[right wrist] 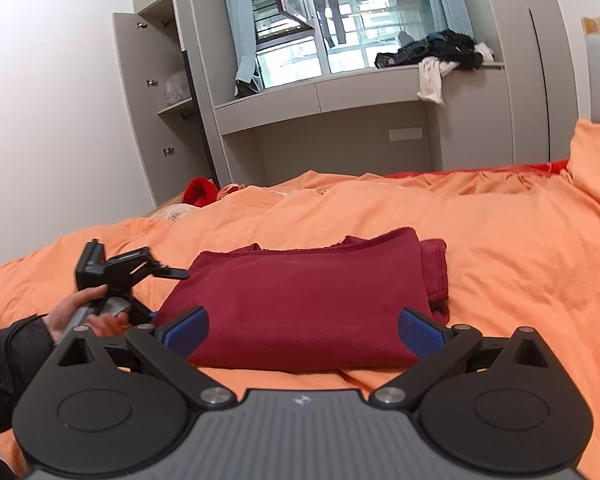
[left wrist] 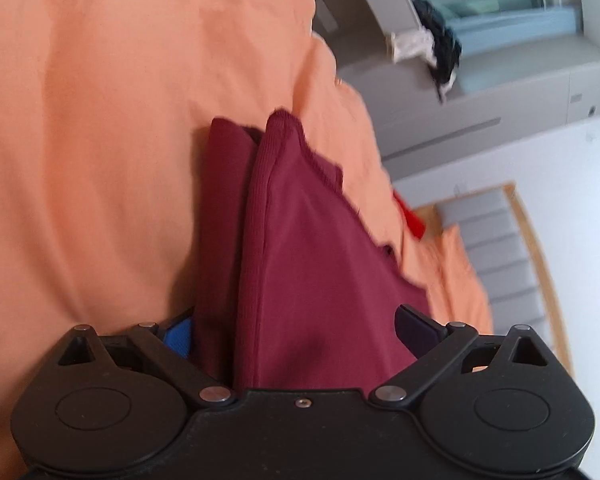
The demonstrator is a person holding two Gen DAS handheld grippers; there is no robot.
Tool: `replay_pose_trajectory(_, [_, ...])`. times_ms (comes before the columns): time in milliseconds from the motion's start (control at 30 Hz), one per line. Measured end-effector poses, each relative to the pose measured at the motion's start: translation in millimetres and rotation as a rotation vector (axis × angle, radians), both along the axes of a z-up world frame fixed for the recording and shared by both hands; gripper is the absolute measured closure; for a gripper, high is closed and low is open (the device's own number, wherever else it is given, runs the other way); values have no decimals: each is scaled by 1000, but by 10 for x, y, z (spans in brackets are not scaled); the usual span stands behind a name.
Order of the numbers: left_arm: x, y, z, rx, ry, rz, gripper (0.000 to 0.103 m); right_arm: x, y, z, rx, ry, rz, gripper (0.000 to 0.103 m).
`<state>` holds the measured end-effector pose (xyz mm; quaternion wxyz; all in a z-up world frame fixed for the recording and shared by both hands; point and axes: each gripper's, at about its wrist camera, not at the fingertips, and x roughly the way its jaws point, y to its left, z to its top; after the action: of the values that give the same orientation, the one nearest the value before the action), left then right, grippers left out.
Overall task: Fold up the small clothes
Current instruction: 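Grasp the shirt edge with the left tool and fold it over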
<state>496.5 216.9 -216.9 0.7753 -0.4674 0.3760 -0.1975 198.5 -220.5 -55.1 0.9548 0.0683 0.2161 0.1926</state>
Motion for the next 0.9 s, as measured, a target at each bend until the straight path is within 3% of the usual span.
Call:
replay_pose_trajectory(67, [39,-47,-28,-18,-7,-13,19,3,19,-1,-36,-15,-8,0])
replay_pose_trajectory(100, [44,-72,-26,-17,-8,-33,35,6,24,-4,-50,-21,-11,0])
replay_pose_trajectory(133, [23,-91,-10,-7,-17,-45,59,15,21,-8,-54,-22,-13,0])
replay_pose_trajectory(200, [-21,-117,59,32,-34,-47,85,67,18,-20,-33,-6,12,0])
replay_pose_trajectory(367, [-76,-188,464,59,-103,-72,85,456,282,69,-81,26,142,1])
replay_pose_trajectory(467, [-72,-258,718,121,-90,-67,85,980,589,167,-187,22,186,14])
replay_pose_trajectory(567, [-29,-368,908,182,-55,-57,85,1786,862,134,-242,118,168,60])
replay_pose_trajectory(600, [-22,-387,946,189,-41,-54,85,2081,926,77,-225,180,172,87])
replay_pose_trajectory(633, [-27,-387,968,193,-33,-50,85,2354,983,1,-203,244,173,99])
replay_pose_trajectory(767, [-61,-452,1053,228,-41,-66,85,3062,1230,-332,-192,387,158,103])
replay_pose_trajectory(900, [-86,-425,1041,219,-42,-84,86,3328,1393,-620,-195,473,145,103])
